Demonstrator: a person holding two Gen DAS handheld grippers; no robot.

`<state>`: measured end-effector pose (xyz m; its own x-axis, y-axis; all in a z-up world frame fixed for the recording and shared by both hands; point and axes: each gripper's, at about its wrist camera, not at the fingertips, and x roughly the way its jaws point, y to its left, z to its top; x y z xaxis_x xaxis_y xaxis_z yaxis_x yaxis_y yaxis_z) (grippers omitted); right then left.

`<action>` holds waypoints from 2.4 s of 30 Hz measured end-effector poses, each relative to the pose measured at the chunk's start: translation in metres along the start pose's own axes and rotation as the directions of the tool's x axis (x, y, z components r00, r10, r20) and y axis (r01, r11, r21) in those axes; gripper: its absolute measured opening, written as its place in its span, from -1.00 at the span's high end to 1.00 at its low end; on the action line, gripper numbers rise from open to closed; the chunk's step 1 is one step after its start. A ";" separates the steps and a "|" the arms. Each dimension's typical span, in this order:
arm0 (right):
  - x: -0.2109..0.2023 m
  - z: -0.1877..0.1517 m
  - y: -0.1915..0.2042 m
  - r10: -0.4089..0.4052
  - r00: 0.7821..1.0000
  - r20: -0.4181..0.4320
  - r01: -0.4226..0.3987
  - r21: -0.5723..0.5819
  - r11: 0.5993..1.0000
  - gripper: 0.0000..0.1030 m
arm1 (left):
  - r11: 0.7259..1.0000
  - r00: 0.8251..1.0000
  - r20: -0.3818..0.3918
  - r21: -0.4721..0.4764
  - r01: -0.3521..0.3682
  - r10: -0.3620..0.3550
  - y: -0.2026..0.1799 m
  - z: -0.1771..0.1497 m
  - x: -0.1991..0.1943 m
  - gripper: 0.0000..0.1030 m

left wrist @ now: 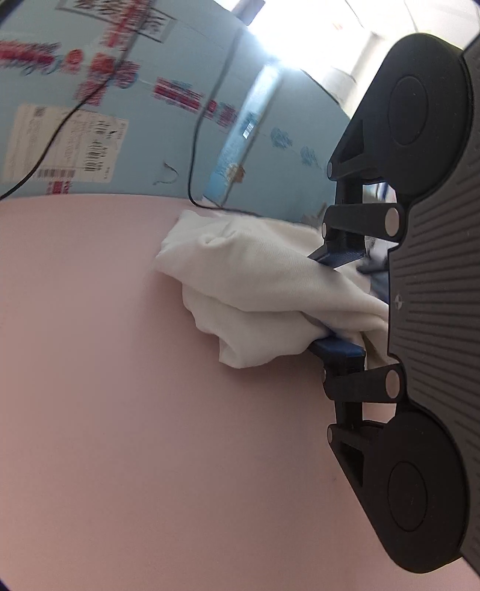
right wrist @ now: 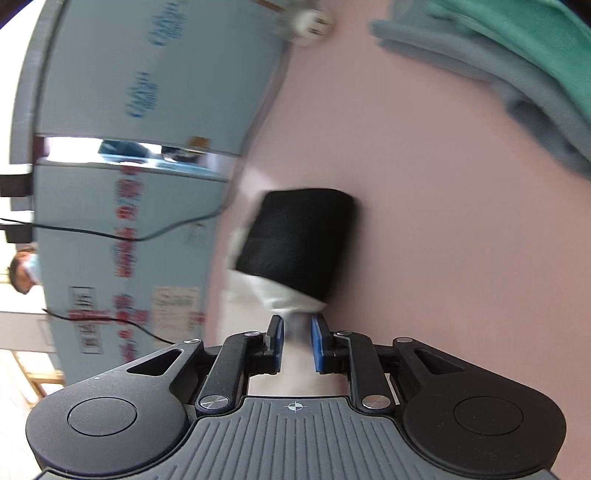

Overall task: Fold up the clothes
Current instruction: 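Lift the shirt bundle with both grippers and carry it onto the towel stack, then lower the shirt onto the towel stack and open both grippers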

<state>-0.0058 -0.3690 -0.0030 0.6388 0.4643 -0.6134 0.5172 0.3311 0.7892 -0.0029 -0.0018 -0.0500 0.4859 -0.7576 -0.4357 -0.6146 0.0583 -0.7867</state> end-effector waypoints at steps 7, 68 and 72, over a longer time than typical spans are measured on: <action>0.016 0.003 -0.018 0.121 0.990 -0.075 -0.116 0.073 0.991 -0.35 | 0.990 0.993 -0.034 -0.084 0.113 -0.116 -0.004 -0.004 -0.008 0.37; -0.237 0.054 -0.117 -0.230 0.732 0.641 0.192 0.130 0.973 0.40 | 0.849 0.859 -0.459 0.525 0.057 0.226 -0.105 -0.161 0.242 0.08; -0.245 0.048 -0.111 -0.236 0.728 0.644 0.208 0.121 0.971 0.38 | 0.831 0.877 -0.443 0.547 0.102 0.184 -0.124 -0.159 0.229 -0.11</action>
<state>-0.1922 -0.5591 0.0577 0.7095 -0.2694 -0.6512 0.7038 0.3186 0.6350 0.0862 -0.2861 0.0169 0.0380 -0.9421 -0.3333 -0.1209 0.3267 -0.9374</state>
